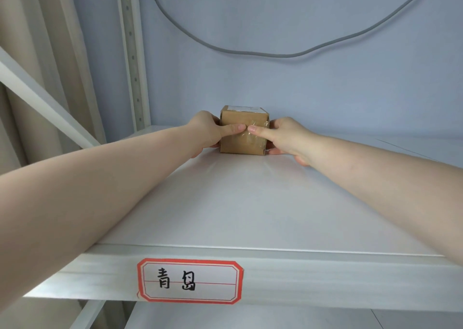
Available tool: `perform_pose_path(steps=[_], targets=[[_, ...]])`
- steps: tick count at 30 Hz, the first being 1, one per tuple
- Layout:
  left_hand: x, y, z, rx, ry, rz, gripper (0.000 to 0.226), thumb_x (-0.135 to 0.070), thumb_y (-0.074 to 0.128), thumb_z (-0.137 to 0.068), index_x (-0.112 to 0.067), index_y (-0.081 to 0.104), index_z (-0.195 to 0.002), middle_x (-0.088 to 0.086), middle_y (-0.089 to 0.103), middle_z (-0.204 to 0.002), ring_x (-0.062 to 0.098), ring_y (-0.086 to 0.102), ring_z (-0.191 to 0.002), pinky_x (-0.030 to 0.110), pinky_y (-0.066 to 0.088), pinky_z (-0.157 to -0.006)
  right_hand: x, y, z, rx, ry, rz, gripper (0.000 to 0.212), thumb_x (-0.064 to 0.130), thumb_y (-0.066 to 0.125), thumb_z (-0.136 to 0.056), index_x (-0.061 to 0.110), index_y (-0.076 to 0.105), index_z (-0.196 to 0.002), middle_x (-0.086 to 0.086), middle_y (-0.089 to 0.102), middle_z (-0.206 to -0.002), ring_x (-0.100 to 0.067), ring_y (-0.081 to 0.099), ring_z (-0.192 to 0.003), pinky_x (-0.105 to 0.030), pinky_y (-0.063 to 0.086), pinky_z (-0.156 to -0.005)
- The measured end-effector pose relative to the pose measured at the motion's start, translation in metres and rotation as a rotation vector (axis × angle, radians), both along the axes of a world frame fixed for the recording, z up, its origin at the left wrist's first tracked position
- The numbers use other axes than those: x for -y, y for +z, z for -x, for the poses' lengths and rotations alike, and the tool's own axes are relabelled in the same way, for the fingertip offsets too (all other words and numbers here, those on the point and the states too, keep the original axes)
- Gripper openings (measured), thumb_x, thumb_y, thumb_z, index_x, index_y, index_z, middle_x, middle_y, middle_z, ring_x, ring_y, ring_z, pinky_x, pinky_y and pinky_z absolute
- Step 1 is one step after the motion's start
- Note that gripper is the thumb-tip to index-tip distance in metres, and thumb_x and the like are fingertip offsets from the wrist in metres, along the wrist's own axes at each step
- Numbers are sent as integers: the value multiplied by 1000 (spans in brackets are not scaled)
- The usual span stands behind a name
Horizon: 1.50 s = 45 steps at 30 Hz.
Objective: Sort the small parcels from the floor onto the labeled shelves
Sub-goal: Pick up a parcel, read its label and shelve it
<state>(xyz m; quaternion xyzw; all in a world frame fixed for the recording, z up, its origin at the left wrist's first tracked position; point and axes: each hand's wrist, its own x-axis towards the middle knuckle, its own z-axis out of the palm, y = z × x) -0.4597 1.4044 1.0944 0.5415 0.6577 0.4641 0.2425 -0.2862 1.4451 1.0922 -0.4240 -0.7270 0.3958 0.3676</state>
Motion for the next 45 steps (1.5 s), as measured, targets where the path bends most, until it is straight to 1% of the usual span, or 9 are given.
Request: perform_pose_path(steps=[6,10,15,24,31,36,38,41,45], targets=[[-6,-5,1,-94,84,-24,72,-58,78,-69,2,69,-108,14,73,-109,31,70,-107,43,52,-100,-9,-6,4,-36,-77,-25,48,37,72,-84,0,64,-114,-15,69,-122,-17,67,-85,-16,50,-55],[-11,-8,2,-131,88,-37,70,-61,76,-70,-2,70,-107,18,73,-111,33,69,-107,45,53,-99,-19,-11,9,-26,-133,-49,67,48,74,-78,-3,61,-120,-20,68,-122,-30,68,-106,-34,54,-81],[-21,-10,6,-156,70,-57,70,-64,75,-67,-4,71,-102,16,73,-99,30,71,-92,49,53,-97,-28,-13,15,9,-173,-90,71,54,72,-76,-5,63,-115,-22,70,-116,-30,70,-92,-34,48,-76],[-30,-10,8,-138,87,-50,78,-64,77,-66,1,72,-109,20,74,-109,33,71,-103,45,54,-97,-38,-15,16,20,-175,-115,69,54,70,-78,-6,65,-112,-23,71,-113,-24,61,-78,-32,41,-70],[-30,-10,8,-130,86,-50,72,-61,75,-71,2,71,-107,19,74,-107,33,71,-100,45,53,-97,-36,-16,17,32,-194,-119,70,56,70,-78,-5,66,-113,-21,71,-114,-31,70,-90,-32,42,-71],[-30,-11,5,-136,103,-43,53,-60,70,-77,-9,61,-80,2,55,-73,20,53,-68,29,44,-64,-32,-16,19,45,-216,-128,70,59,68,-76,-2,66,-110,-17,73,-108,-34,70,-98,-34,44,-72],[-29,-12,4,-146,102,-41,58,-62,69,-77,-7,64,-94,5,62,-82,25,60,-79,27,43,-64,-31,-16,19,47,-218,-132,69,60,67,-76,0,66,-109,-16,73,-108,-33,69,-98,-34,45,-72],[-25,-11,4,-117,107,-30,88,-68,69,-72,-7,57,-134,10,64,-127,28,61,-117,37,50,-96,-27,-15,18,40,-218,-133,72,62,67,-75,2,62,-115,-15,70,-109,-28,66,-96,-37,50,-80],[-12,-5,0,-60,84,-11,99,-69,70,-70,-9,46,-144,5,59,-133,29,61,-118,42,49,-103,-16,-12,15,36,-225,-111,86,55,67,-81,0,40,-141,-12,57,-119,-28,60,-111,-45,50,-98]])
